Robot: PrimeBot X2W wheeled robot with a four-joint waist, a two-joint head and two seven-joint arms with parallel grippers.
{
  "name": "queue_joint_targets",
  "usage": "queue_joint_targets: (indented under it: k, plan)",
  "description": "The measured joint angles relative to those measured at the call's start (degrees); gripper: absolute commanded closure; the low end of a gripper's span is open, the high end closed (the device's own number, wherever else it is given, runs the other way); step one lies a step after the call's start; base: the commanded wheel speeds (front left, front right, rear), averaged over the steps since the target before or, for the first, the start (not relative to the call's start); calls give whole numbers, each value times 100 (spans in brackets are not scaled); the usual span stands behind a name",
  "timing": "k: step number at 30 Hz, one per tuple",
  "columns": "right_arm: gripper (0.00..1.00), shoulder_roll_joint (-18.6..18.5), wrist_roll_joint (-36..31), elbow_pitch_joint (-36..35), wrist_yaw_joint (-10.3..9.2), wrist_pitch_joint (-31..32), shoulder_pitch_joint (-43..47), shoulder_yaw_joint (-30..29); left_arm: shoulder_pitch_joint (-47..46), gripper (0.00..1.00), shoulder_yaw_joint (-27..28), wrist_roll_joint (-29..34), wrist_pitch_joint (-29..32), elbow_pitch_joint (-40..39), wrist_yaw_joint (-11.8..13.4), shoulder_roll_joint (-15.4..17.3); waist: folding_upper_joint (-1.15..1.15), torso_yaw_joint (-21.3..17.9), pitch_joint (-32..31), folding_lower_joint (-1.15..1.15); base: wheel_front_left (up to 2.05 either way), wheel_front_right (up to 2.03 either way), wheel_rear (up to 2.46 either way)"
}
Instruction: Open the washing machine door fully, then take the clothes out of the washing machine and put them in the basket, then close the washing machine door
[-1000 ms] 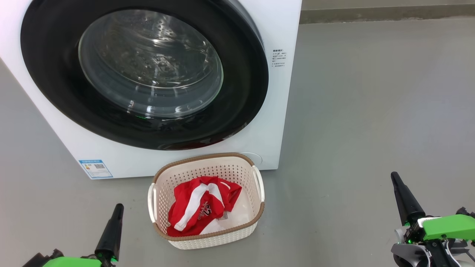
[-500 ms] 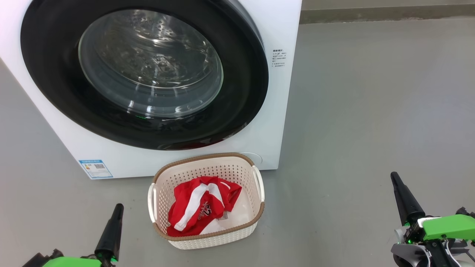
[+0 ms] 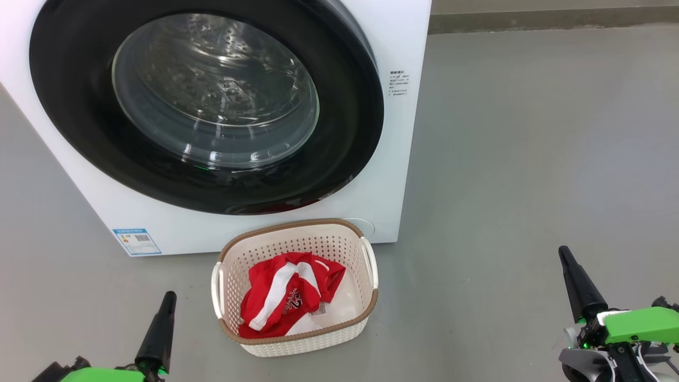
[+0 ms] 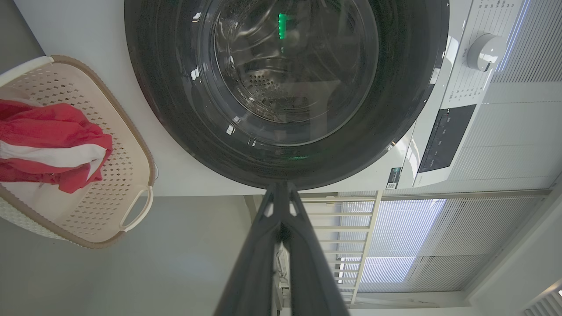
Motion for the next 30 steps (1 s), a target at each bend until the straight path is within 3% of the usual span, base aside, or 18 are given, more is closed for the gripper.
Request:
queue_joint_targets:
  k: [30]
  plan:
    - [100,18,-2,0,0,26,0,-13,0,100,9,1,0,0,0,-1,0,0,0,0,0,0,0]
